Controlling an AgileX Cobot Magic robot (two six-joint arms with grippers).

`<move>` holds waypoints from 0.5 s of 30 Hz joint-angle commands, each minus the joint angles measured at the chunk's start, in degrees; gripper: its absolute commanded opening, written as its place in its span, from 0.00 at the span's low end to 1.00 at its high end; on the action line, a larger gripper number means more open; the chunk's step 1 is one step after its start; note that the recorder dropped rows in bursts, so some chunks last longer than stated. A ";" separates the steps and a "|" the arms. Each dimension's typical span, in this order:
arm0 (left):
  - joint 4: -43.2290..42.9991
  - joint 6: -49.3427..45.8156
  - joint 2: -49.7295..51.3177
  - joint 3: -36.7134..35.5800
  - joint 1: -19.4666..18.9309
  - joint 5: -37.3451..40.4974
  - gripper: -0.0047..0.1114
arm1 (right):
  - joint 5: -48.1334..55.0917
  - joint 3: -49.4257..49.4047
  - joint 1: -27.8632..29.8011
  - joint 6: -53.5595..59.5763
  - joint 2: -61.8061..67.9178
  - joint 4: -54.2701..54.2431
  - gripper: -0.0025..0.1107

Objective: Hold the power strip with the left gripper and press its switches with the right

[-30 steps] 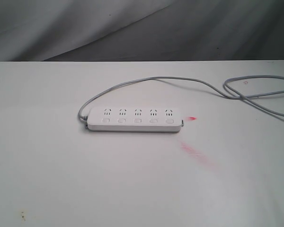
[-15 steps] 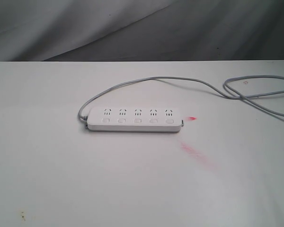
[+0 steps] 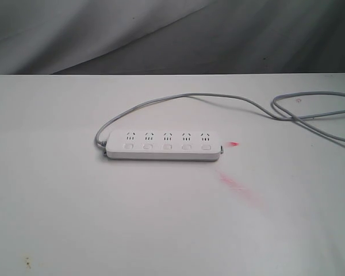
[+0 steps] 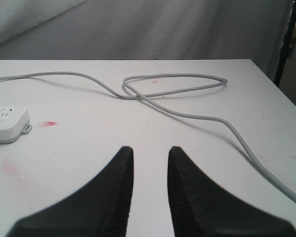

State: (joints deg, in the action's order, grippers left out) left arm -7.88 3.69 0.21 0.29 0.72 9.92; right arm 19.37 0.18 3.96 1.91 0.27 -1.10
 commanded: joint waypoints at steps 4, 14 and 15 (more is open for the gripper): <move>1.72 0.55 -0.21 -0.29 0.18 6.90 0.04 | -0.22 -0.18 0.07 0.61 -0.27 0.47 0.23; 1.29 0.55 -0.21 -0.29 0.18 10.87 0.04 | -0.22 -0.18 0.07 0.61 -0.27 0.47 0.23; 1.29 0.55 -0.21 -0.29 0.18 10.87 0.04 | -0.22 -0.18 0.07 0.61 -0.27 0.47 0.23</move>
State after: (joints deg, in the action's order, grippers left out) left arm -6.83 3.82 0.21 0.29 0.72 20.79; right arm 19.37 0.18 3.96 1.91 0.27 -1.10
